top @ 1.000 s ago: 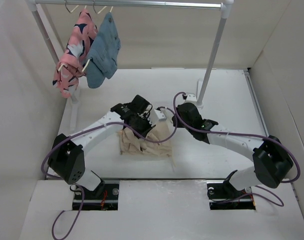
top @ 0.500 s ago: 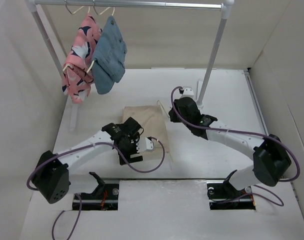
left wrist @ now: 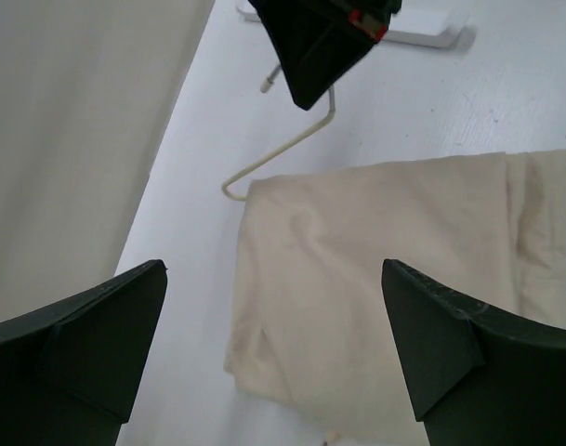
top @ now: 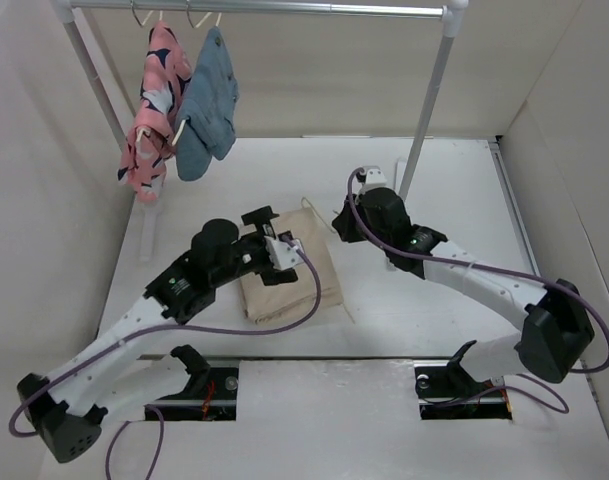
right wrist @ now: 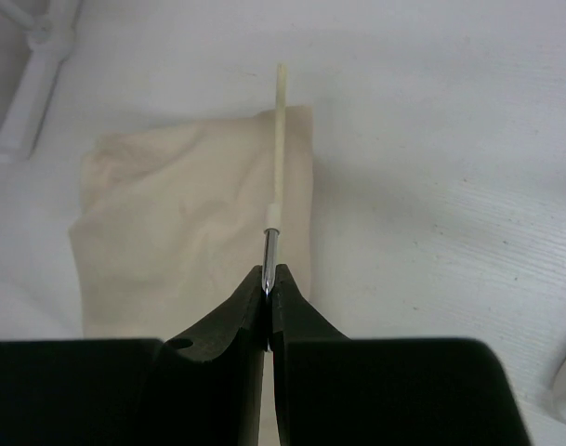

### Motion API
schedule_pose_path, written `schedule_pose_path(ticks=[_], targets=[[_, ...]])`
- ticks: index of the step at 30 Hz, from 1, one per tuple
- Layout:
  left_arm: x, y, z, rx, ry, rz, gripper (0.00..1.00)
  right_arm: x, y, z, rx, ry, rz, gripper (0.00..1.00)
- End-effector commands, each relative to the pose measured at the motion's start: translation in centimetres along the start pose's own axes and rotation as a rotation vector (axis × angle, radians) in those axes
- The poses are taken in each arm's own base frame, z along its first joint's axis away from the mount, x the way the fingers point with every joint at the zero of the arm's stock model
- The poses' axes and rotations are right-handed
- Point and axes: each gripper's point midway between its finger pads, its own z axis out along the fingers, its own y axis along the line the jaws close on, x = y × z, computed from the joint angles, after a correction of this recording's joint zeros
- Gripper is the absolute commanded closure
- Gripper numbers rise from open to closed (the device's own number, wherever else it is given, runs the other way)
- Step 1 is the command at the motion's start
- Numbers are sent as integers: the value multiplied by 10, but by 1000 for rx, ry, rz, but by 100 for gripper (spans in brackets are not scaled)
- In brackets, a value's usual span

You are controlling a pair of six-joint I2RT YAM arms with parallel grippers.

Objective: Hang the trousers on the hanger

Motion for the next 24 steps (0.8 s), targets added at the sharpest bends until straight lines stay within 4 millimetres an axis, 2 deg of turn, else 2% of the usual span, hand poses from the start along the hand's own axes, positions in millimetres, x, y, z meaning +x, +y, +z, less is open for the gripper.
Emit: schedule_pose_path(ticks=[1, 3, 8, 13, 20, 23, 24], targets=[[2, 8, 42, -31, -42, 113, 0, -65, 42, -35, -150, -154, 11, 100], [1, 17, 62, -54, -51, 135, 0, -74, 45, -45, -164, -181, 15, 100], [-13, 39, 82, -127, -94, 170, 0, -76, 55, -59, -208, -174, 9, 100], [-14, 30, 92, -82, -75, 148, 0, -83, 71, -76, -267, -196, 4, 100], [-26, 31, 94, -48, -91, 148, 2, -89, 76, -88, -300, -213, 4, 100], [-24, 32, 102, -44, -86, 147, 2, -86, 81, -90, -324, -203, -10, 100], [-20, 29, 105, -35, -76, 145, 2, -91, 85, -95, -340, -215, -10, 100]])
